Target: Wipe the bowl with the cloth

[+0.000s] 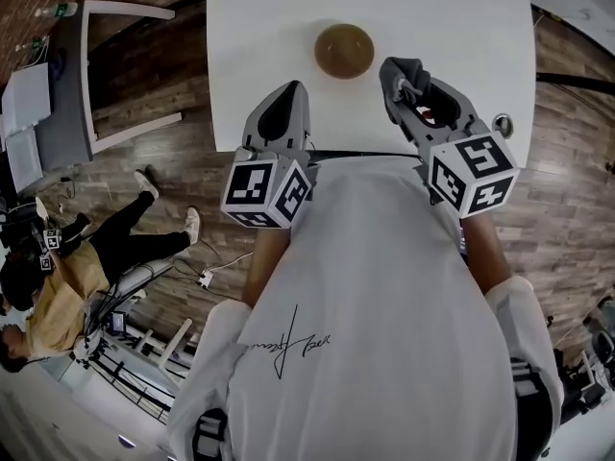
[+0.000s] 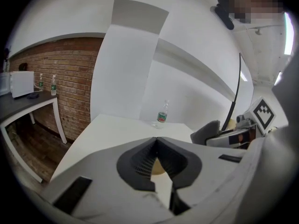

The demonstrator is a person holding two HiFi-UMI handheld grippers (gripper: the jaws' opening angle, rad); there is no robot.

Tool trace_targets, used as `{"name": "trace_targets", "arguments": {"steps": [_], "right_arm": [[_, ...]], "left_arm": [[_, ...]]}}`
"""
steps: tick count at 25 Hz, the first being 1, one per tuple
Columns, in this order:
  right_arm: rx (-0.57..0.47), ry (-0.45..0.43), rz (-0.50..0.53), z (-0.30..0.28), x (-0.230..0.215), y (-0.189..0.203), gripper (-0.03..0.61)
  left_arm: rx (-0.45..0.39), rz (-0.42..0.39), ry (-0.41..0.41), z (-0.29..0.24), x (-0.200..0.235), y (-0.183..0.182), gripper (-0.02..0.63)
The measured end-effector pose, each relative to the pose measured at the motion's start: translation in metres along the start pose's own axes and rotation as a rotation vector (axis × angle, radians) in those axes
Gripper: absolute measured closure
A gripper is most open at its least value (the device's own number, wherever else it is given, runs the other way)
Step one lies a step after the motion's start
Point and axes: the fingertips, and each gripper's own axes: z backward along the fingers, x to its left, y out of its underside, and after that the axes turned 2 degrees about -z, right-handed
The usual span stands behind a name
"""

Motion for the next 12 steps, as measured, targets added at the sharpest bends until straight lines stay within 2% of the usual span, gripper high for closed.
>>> {"name": "trace_targets", "arguments": {"steps": [3, 12], "right_arm": [[0.026, -0.009, 0.000, -0.013, 0.000, 0.002, 0.399], [0.095, -0.033, -0.039, -0.037, -0.003, 0.021, 0.399]], "left_arm": [[0.019, 0.011, -0.013, -0.007, 0.011, 0.004, 0.623], [0.126, 0.018, 0.024, -0.042, 0.018, 0.035, 0.592]]}}
